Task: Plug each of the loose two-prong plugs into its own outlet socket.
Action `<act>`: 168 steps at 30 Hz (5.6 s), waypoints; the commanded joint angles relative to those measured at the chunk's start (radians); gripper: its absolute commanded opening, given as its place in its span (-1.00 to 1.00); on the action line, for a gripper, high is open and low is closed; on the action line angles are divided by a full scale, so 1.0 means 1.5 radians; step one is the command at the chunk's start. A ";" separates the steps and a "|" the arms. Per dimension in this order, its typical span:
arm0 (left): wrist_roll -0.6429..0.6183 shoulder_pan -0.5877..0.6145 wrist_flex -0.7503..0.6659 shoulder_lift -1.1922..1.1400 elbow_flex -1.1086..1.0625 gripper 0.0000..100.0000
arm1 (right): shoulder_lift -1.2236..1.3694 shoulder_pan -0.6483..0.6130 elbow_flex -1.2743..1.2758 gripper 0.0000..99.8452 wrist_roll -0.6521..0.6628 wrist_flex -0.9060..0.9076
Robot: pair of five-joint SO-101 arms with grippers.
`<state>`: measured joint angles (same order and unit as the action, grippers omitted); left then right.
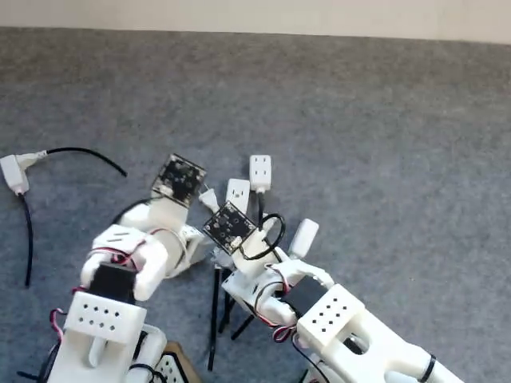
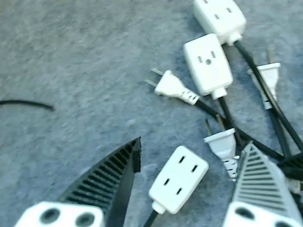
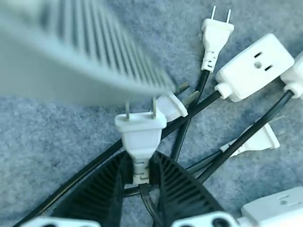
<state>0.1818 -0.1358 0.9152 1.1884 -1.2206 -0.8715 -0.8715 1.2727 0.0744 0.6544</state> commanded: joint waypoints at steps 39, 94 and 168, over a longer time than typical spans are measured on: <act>-0.008 0.101 -0.040 0.008 0.001 -0.35 | -0.008 0.111 -0.383 -0.99 0.093 0.351; -0.030 0.458 0.151 -0.675 0.571 -0.35 | 0.326 0.079 -0.662 -0.99 0.255 0.416; 0.260 0.655 0.337 -1.236 1.180 -0.35 | 0.729 -0.042 -0.854 -0.99 0.783 0.377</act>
<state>0.5669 0.8401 1.4154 -0.6774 0.5132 0.1795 -0.9421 -0.0008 1.2405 1.2405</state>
